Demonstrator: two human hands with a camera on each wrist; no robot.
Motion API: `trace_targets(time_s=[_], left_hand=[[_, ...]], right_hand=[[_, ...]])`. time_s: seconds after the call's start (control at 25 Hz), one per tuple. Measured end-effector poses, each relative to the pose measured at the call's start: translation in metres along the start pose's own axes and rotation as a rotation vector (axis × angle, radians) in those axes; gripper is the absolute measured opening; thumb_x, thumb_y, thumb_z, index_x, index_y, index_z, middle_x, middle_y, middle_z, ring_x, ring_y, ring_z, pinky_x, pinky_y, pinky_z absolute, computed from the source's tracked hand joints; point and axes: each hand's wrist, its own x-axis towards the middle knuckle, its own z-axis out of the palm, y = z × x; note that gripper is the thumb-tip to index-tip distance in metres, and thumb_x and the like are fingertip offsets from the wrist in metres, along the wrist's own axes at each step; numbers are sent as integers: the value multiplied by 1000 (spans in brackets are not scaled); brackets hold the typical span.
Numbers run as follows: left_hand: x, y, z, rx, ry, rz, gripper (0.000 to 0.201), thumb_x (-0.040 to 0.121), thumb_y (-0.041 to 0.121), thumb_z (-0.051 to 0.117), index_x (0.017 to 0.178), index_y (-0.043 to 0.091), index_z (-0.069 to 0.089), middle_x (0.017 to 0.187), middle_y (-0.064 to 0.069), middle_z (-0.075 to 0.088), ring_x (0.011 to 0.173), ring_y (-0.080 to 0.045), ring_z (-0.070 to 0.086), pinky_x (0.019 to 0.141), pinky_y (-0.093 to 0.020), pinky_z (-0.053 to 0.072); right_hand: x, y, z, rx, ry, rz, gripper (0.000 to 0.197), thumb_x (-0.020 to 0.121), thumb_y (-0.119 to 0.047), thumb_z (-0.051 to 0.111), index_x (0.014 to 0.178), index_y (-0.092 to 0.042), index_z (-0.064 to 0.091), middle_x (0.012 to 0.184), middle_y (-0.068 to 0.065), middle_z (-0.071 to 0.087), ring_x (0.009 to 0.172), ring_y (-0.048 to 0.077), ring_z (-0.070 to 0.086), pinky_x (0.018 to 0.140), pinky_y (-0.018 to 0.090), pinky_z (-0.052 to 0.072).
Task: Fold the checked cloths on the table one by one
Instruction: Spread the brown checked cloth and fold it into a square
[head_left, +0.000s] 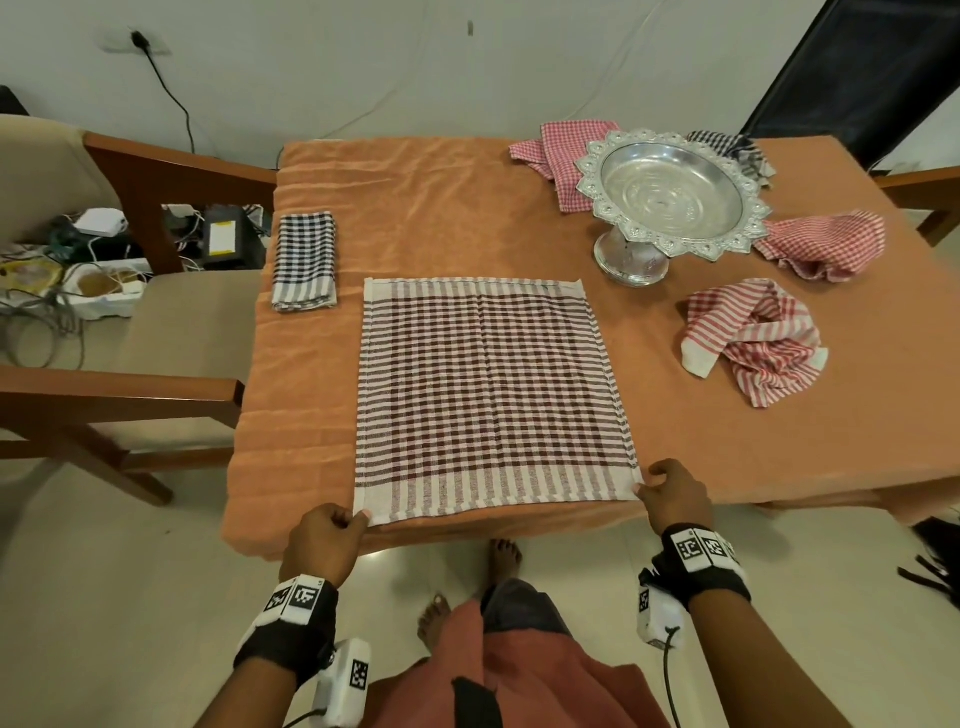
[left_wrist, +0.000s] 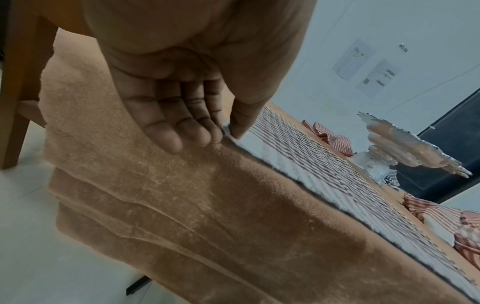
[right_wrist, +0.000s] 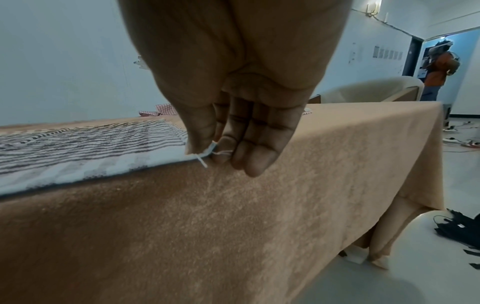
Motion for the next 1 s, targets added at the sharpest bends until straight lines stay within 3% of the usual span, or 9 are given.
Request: trace_targets(time_s=[0.12, 0.28, 0.44, 0.52, 0.64, 0.76, 0.88, 0.96, 1.0], left_hand=[[-2, 2, 1, 1, 1, -21, 20, 85, 39, 66, 83, 19, 64, 88, -5, 69, 81, -28, 62, 78, -38, 50], [-16, 18, -3, -17, 76, -35, 33, 86, 46, 61, 102, 23, 45, 90, 0, 59, 88, -33, 61, 77, -38, 46], [-32, 46, 5, -14, 123, 225, 25, 92, 32, 55, 112, 23, 45, 79, 5, 60, 78, -27, 62, 69, -35, 47], [-32, 63, 18, -25, 102, 396, 30, 91, 26, 56, 119, 20, 49, 95, 3, 63, 89, -22, 61, 74, -34, 47], [-20, 85, 49, 119, 73, 617, 44, 89, 36, 46, 125, 11, 52, 122, -8, 58, 112, -26, 54, 94, -41, 45], [-3, 104, 78, 364, 22, 643, 58, 90, 41, 48, 140, 11, 41, 149, -14, 37, 139, -33, 31, 114, -48, 26], [11, 105, 97, 595, -106, 554, 96, 83, 55, 57, 153, 17, 4, 161, -9, -5, 147, -30, -6, 118, -44, -5], [18, 95, 102, 647, -110, 550, 90, 87, 59, 43, 153, 20, -4, 159, -8, -15, 147, -31, -13, 117, -45, -9], [20, 91, 102, 653, -93, 574, 80, 89, 56, 32, 153, 21, 0, 160, -8, -12, 147, -32, -10, 118, -46, -6]], right_hand=[[0, 1, 0, 0, -3, 2, 32, 86, -27, 68, 114, -14, 59, 107, 15, 68, 94, 34, 63, 76, 35, 48], [-9, -4, -2, 18, 40, 35, 38, 89, -43, 60, 109, -11, 60, 106, 15, 66, 92, 33, 61, 78, 37, 48], [-26, -33, 4, -54, 235, -87, 45, 93, -47, 49, 116, -10, 61, 118, 16, 57, 103, 35, 56, 91, 43, 43], [-33, -62, 17, -9, 220, -267, 44, 95, -46, 46, 123, -13, 56, 126, 13, 54, 113, 32, 52, 99, 46, 40], [-44, -110, 49, -31, 120, -542, 58, 94, -53, 30, 132, -14, 50, 143, 12, 44, 133, 31, 39, 110, 53, 30], [-51, -147, 78, -119, -38, -694, 67, 93, -56, 16, 143, -18, 38, 155, 9, 28, 145, 28, 19, 119, 50, 10], [-45, -155, 100, -149, -160, -698, 71, 91, -58, 6, 150, -22, 24, 161, 2, 11, 149, 23, 3, 120, 45, -3], [-38, -145, 109, -247, -187, -688, 72, 93, -59, 5, 152, -22, 18, 161, 2, 6, 149, 23, -1, 119, 44, -7], [-35, -139, 113, -308, -191, -704, 72, 93, -61, 4, 152, -22, 17, 161, 2, 4, 149, 23, -1, 119, 44, -7]])
